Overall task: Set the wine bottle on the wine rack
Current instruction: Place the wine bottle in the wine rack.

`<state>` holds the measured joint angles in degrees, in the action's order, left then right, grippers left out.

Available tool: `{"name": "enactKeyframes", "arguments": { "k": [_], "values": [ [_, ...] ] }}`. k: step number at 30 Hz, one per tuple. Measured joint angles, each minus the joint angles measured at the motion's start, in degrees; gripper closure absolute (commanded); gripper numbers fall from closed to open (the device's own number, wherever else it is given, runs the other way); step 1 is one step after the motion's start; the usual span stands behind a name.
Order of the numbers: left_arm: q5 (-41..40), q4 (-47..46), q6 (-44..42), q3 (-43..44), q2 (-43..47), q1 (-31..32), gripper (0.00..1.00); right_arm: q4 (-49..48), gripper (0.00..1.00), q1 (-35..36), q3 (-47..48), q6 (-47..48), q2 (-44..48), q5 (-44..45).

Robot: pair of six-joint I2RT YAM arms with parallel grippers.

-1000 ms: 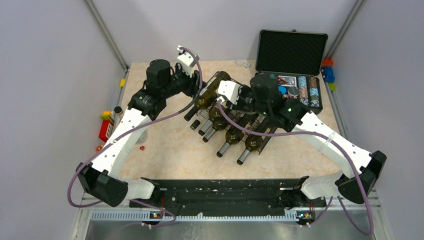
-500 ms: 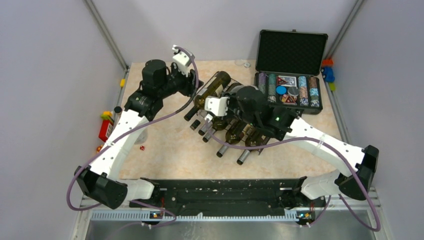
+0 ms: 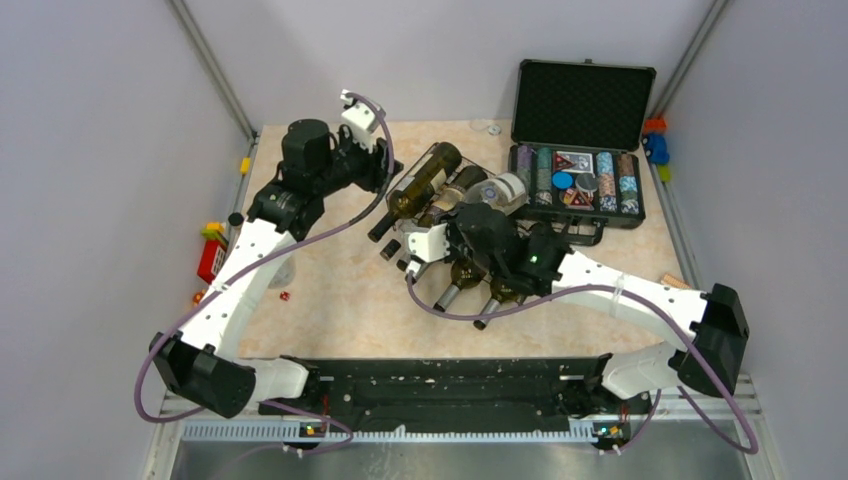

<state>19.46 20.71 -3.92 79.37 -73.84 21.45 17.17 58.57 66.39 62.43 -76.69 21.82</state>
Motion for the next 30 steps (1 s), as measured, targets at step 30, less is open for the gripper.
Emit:
{"name": "enactKeyframes", "arguments": {
  "k": [30],
  "values": [
    [-1.2,0.8,-2.1,-3.4,3.5,-1.0,0.51,-20.2,1.0,9.2,-18.1,14.6,-6.0,15.1]
  ]
}}
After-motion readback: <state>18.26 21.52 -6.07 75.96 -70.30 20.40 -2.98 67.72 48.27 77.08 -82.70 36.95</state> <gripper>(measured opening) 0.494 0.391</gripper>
